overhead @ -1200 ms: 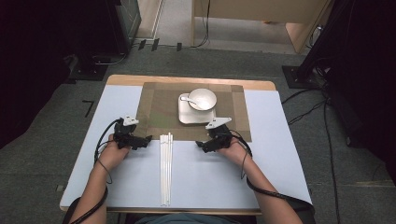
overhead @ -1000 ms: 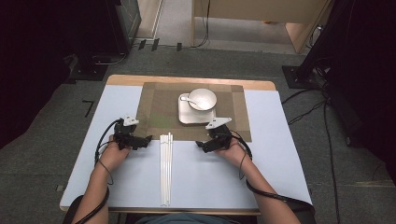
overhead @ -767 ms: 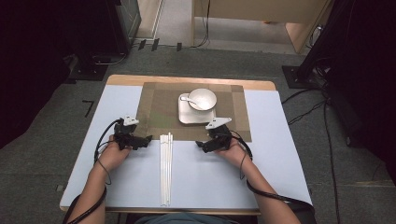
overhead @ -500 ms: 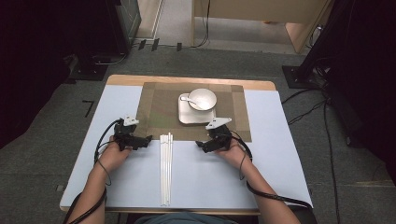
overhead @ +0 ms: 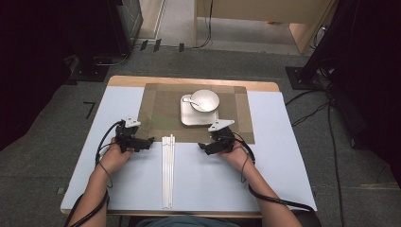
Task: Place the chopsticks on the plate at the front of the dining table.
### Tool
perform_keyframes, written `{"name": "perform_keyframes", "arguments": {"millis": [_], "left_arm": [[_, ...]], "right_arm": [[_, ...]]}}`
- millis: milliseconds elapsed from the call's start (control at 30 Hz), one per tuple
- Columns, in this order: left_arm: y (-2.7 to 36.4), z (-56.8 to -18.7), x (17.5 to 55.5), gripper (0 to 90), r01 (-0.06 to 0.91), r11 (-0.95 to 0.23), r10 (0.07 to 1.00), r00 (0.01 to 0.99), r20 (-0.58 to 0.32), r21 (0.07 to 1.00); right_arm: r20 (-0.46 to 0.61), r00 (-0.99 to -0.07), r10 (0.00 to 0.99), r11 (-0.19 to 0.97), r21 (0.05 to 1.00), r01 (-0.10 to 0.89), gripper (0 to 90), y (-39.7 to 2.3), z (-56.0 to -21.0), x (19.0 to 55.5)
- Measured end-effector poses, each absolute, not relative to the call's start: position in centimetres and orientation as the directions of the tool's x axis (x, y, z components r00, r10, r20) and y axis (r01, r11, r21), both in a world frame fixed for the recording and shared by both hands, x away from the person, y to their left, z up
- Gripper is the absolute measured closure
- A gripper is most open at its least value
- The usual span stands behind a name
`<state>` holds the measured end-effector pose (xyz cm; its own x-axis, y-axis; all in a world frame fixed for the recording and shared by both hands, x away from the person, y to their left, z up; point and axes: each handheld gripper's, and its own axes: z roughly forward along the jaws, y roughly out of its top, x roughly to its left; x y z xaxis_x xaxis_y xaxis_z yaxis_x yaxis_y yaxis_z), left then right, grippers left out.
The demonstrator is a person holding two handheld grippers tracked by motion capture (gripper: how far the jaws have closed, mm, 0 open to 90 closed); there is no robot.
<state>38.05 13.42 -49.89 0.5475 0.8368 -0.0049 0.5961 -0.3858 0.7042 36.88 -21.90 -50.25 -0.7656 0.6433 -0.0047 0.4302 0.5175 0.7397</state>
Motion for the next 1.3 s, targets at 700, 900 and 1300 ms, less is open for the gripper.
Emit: {"name": "perform_keyframes", "arguments": {"millis": [700, 900, 1300], "left_arm": [[13.4, -49.9, 38.1, 1.1, 0.597, -0.389, 0.836, 0.548, -0.003, 0.702], [13.3, -49.9, 38.1, 0.8, 0.597, -0.389, 0.837, 0.548, -0.002, 0.702], [13.3, -49.9, 38.2, 0.4, 0.597, -0.387, 0.836, 0.548, -0.005, 0.703]], "right_arm": [[0.071, -0.685, 0.725, 0.434, 0.726, 0.533, 23.6, -21.7, -49.6, 36.3], [0.066, -0.692, 0.719, 0.438, 0.730, 0.525, 23.6, -20.9, -49.3, 36.1], [0.078, -0.696, 0.714, 0.425, 0.742, 0.519, 24.9, -20.0, -49.1, 36.0]]}}
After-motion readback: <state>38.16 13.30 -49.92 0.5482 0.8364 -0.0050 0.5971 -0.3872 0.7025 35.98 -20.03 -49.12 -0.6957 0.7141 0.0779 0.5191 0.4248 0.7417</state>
